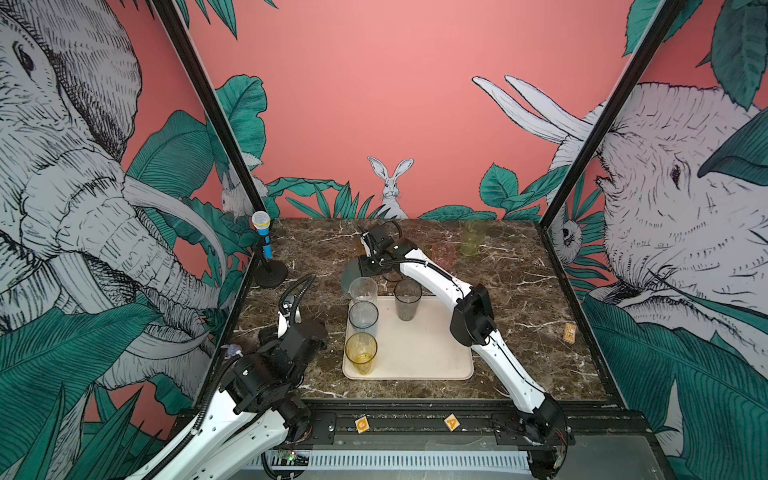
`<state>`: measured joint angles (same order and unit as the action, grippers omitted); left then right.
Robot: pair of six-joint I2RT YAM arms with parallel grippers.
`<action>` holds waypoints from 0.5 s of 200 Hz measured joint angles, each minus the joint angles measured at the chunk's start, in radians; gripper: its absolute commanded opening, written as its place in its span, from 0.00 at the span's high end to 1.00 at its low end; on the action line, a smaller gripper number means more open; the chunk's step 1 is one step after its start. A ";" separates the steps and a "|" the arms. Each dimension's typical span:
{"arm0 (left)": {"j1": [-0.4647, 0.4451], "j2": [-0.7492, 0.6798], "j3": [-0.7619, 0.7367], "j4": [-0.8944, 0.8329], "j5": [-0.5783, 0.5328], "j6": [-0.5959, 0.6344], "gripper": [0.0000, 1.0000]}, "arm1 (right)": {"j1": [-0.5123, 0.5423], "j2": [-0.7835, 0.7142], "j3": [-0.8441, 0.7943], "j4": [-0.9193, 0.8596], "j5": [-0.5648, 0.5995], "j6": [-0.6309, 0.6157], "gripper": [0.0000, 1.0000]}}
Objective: Place the glasses into the tray
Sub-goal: 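Lift the teal frosted cup off the table with the right gripper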
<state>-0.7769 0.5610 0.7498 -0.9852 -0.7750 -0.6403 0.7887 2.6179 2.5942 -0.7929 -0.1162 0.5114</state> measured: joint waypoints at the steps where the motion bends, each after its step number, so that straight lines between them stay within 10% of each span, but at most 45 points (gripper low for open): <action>1: 0.000 0.000 0.000 0.000 0.000 0.000 0.01 | 0.000 0.000 0.000 0.000 0.000 0.000 0.97; 100: 0.000 -0.023 0.000 0.001 0.006 0.000 0.01 | -0.006 -0.076 -0.043 -0.031 0.030 -0.037 0.99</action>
<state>-0.7769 0.5377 0.7498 -0.9844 -0.7692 -0.6403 0.7830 2.5416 2.5511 -0.8234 -0.0860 0.4744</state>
